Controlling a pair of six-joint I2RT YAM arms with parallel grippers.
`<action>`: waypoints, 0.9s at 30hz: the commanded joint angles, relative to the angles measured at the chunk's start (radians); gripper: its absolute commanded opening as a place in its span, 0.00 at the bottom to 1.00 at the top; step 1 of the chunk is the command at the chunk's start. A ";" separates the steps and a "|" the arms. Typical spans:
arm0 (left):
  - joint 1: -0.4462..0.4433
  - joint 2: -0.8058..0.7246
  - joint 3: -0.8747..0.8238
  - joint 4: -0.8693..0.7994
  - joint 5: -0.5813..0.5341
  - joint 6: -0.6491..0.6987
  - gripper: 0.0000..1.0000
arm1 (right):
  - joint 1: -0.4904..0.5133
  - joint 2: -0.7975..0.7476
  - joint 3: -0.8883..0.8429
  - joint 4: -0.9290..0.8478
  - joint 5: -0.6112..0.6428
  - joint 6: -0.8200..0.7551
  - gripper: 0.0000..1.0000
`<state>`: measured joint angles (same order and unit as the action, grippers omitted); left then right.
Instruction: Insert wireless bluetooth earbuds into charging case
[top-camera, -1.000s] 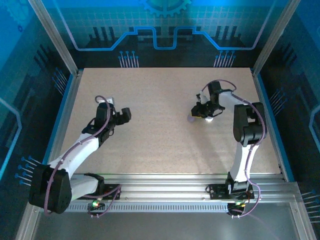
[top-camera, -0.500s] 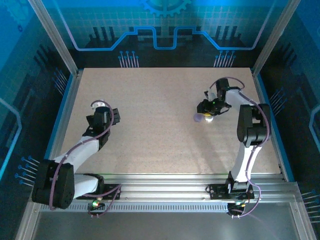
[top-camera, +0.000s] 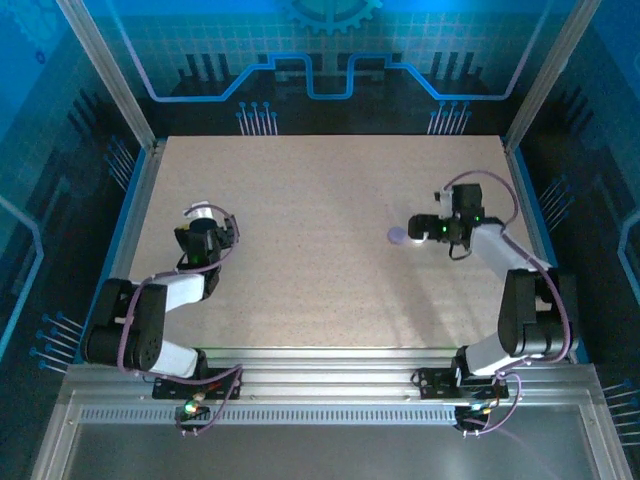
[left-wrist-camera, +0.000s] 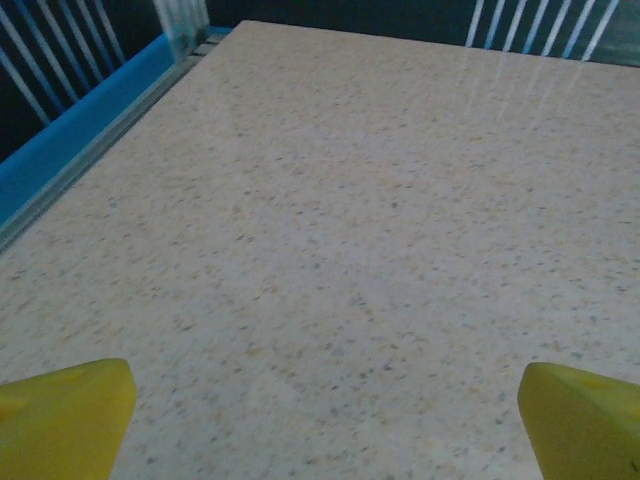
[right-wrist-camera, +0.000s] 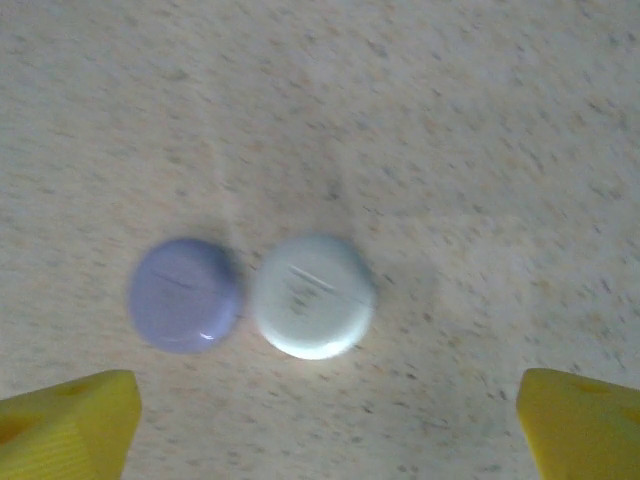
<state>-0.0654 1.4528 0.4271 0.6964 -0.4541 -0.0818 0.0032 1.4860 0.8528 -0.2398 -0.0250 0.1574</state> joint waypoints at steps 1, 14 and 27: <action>0.004 0.028 -0.099 0.255 0.135 0.063 0.99 | -0.009 -0.069 -0.149 0.274 0.144 -0.007 1.00; 0.044 0.095 -0.072 0.273 0.196 0.040 0.99 | 0.042 -0.292 -0.482 0.722 0.263 -0.146 1.00; 0.041 0.096 -0.067 0.267 0.199 0.046 0.99 | 0.033 -0.003 -0.354 0.860 0.040 -0.154 1.00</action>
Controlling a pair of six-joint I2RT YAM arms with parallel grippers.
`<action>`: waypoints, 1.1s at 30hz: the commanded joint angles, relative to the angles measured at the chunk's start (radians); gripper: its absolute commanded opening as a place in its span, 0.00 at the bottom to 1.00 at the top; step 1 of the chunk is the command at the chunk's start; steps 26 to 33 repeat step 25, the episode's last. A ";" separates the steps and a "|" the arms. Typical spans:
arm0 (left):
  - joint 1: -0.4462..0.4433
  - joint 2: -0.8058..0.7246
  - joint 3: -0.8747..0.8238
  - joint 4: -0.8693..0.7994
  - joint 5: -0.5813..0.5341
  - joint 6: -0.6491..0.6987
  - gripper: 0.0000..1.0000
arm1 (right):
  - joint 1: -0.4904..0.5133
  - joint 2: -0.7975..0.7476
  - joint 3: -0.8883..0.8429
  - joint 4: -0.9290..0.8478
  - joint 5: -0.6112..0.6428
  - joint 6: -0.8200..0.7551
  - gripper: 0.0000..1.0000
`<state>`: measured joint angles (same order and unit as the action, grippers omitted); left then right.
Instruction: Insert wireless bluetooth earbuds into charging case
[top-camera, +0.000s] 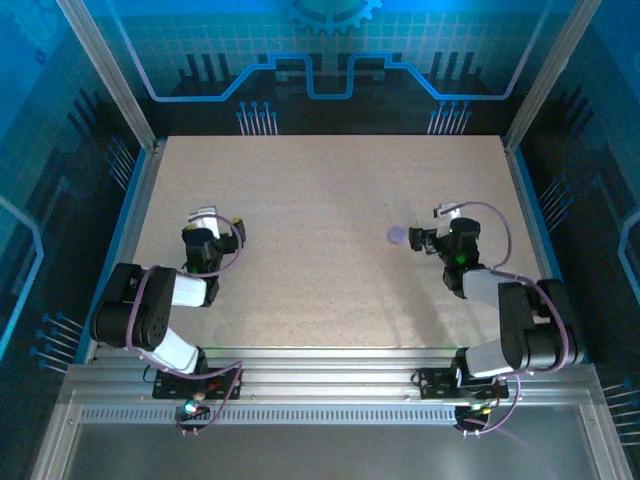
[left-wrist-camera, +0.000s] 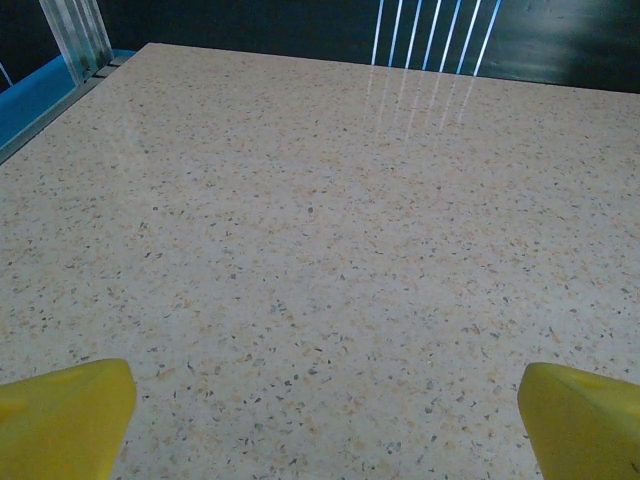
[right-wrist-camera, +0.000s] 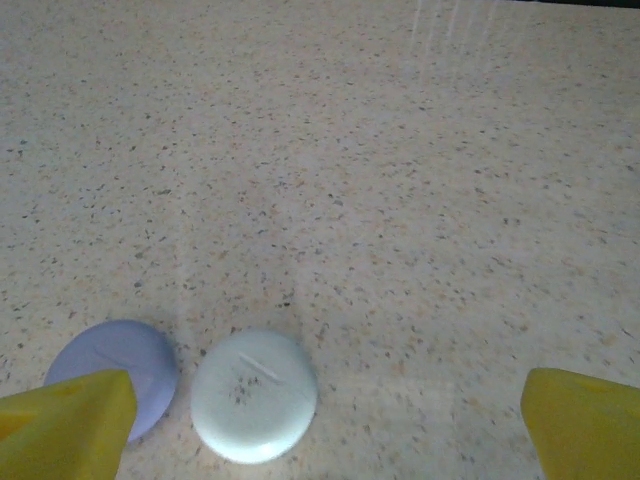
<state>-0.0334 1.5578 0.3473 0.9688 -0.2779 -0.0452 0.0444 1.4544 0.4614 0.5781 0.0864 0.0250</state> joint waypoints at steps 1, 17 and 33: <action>0.009 -0.008 0.013 -0.007 0.024 0.010 0.99 | -0.016 0.029 0.021 0.070 -0.100 -0.024 1.00; 0.007 -0.008 0.016 -0.012 0.029 0.015 0.99 | -0.005 0.054 -0.023 0.167 -0.101 -0.040 1.00; 0.007 -0.008 0.009 0.001 0.011 0.007 0.99 | -0.004 0.053 -0.024 0.167 -0.102 -0.040 1.00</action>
